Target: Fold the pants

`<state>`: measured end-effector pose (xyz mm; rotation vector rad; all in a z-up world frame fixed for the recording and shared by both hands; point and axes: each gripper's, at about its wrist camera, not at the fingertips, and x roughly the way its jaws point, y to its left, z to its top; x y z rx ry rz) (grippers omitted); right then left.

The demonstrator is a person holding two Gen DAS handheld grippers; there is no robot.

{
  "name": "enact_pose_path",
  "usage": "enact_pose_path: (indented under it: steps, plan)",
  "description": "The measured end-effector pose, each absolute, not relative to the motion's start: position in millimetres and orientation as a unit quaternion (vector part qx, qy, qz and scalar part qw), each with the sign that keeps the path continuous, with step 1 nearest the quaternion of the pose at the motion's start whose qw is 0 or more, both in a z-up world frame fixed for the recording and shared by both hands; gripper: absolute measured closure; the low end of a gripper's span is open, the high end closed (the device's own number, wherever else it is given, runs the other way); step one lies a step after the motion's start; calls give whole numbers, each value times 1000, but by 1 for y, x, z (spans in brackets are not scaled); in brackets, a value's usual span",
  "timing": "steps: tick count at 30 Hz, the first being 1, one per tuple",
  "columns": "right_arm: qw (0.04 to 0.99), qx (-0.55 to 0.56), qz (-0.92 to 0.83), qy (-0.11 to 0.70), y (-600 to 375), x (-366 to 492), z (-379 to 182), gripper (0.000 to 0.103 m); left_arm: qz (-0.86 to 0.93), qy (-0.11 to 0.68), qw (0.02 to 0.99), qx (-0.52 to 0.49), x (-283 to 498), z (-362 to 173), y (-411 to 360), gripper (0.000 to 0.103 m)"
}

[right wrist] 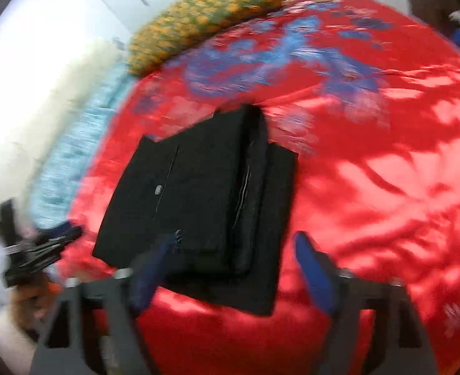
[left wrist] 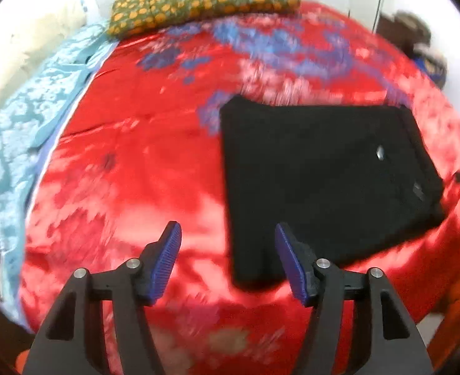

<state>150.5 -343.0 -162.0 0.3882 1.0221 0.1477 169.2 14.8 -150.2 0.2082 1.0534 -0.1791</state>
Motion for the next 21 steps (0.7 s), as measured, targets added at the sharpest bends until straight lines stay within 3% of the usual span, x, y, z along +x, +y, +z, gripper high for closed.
enact_pose_path:
  steps: [1,2,6,8,14,21]
  plan:
    - [857,182,58,480,-344,138,-160,2,-83,500,856,106,156,-151,19,32]
    - [860,177,45,477,-343,127,-157,0,-82,496,857,109,147,-149,21,27]
    - [880,153,17,450,-328,74,-124,0,-79,439,887,122,107,-120,9,9]
    - [884,131,8,448,-313,56,-105,0,-80,414,898,128,91,-99,0,5]
    - [906,30,-11,423,-266,16,-52,0,-78,398,900,157,67,-50,-31,4]
    - [913,-30,15,407,-228,-3,-12,0,-72,392,915,67,46,-4,-13,4]
